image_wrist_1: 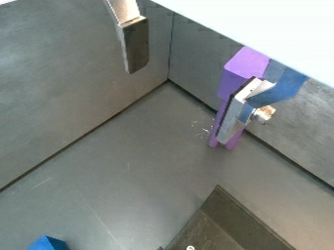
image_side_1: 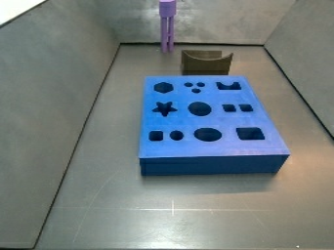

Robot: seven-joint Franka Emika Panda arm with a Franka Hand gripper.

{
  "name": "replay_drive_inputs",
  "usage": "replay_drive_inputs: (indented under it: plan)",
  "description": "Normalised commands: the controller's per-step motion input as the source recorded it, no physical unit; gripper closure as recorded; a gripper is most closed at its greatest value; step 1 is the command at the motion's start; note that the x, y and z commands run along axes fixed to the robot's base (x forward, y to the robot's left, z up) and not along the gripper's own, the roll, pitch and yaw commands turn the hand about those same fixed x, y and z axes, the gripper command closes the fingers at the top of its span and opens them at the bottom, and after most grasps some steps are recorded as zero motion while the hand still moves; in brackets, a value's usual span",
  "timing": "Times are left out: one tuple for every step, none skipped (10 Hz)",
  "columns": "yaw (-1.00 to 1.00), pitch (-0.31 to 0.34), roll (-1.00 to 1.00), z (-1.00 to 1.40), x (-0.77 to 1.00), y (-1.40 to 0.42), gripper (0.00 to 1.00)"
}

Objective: Pick up the 3 prong object. Move up. Move to above the board. Insert the 3 prong object.
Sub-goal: Pick up the 3 prong object.

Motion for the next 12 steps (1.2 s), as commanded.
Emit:
replay_drive_inputs:
  plan:
    - [0.0, 0.0, 0.02, 0.0, 0.0, -0.05, 0.0]
    - [0.07, 0.01, 0.0, -0.14, 0.07, 0.08, 0.0]
    - [0.07, 0.0, -0.1, -0.28, 0.1, 0.37, 0.0]
    - [0.08, 0.0, -0.13, -0.22, 0.15, 0.41, 0.0]
    - [0.0, 0.0, -0.18, -0.14, 0.16, 0.39, 0.0]
    - [0.0, -0.034, -0.22, -0.01, 0.09, 0.35, 0.0]
    - [0.0, -0.031, -0.25, 0.0, 0.19, 0.38, 0.0]
    - [0.03, -0.021, -0.27, 0.0, 0.22, 0.4, 0.0]
    - [0.1, -0.049, -0.28, 0.0, 0.28, 0.35, 0.0]
    - [0.08, -0.076, -0.31, 0.0, 0.26, 0.35, 0.0]
    - [0.1, -0.059, -0.27, 0.0, 0.23, 0.38, 0.0]
    - [0.15, -0.023, -0.19, -0.03, 0.16, 0.41, 0.0]
